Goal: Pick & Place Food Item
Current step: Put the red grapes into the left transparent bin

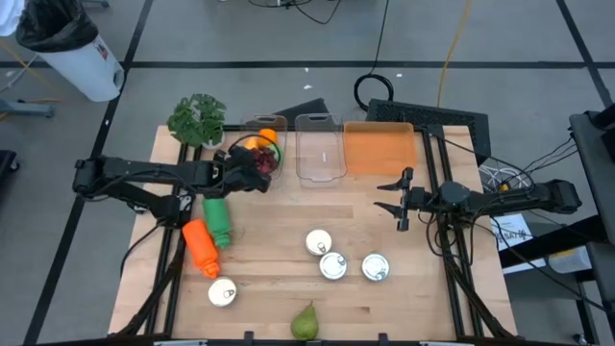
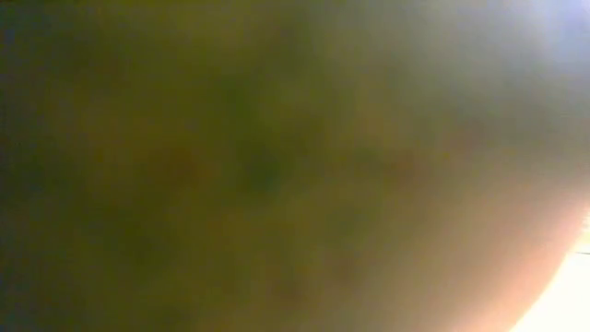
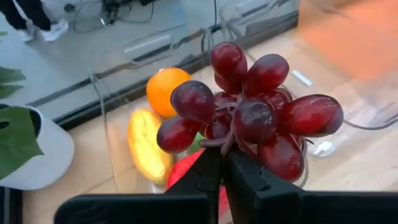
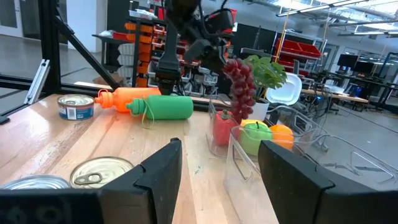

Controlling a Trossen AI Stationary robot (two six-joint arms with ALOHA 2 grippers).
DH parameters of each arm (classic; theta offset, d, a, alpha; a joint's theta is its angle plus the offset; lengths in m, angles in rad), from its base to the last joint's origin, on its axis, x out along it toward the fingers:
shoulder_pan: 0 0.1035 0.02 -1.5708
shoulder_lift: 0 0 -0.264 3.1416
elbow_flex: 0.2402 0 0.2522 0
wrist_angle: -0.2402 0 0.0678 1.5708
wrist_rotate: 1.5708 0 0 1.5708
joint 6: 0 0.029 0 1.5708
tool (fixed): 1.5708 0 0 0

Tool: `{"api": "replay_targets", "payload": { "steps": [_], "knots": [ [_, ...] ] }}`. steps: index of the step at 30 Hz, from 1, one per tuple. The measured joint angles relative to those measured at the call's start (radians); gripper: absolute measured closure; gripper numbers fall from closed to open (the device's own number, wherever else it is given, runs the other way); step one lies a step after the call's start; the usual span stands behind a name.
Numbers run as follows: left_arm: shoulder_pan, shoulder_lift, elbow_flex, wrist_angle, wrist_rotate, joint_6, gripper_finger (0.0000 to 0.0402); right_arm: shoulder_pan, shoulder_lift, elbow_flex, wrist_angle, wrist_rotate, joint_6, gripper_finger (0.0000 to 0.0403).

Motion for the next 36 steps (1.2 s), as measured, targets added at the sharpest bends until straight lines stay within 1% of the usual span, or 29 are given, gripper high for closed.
{"api": "replay_targets", "payload": {
  "steps": [6, 10, 15, 21, 28, 33, 36],
  "knots": [
    [0.074, 0.055, 0.0, 0.002, 0.171, 0.002, 0.0394, 0.0, 0.0, 0.0, 0.0, 0.0, 0.0, 0.0204],
    [0.094, 0.083, 0.0, 0.002, 0.249, 0.015, 0.0385, 0.0, 0.0, 0.0, 0.0, 0.0, 0.0, 0.0204],
    [0.106, 0.086, 0.0, -0.002, 0.335, 0.019, 0.0394, 0.0, 0.0, 0.0, 0.0, 0.0, 0.0, 0.0204],
    [0.118, 0.087, 0.0, -0.043, 0.351, 0.007, 0.0381, 0.0, 0.0, 0.0, 0.0, 0.0, 0.0, 0.0204],
    [0.122, 0.087, 0.0, 0.004, 0.351, 0.038, 0.0393, 0.0, 0.0, 0.0, 0.0, 0.0, 0.0, 0.0204],
    [0.122, 0.114, 0.0, 0.011, 0.351, 0.046, 0.0366, 0.0, 0.0, 0.0, 0.0, 0.0, 0.0, 0.0204],
    [0.122, 0.145, 0.0, 0.022, 0.35, 0.052, 0.0362, 0.0, 0.0, 0.0, 0.0, 0.0, 0.0, 0.0204]
  ]
}}
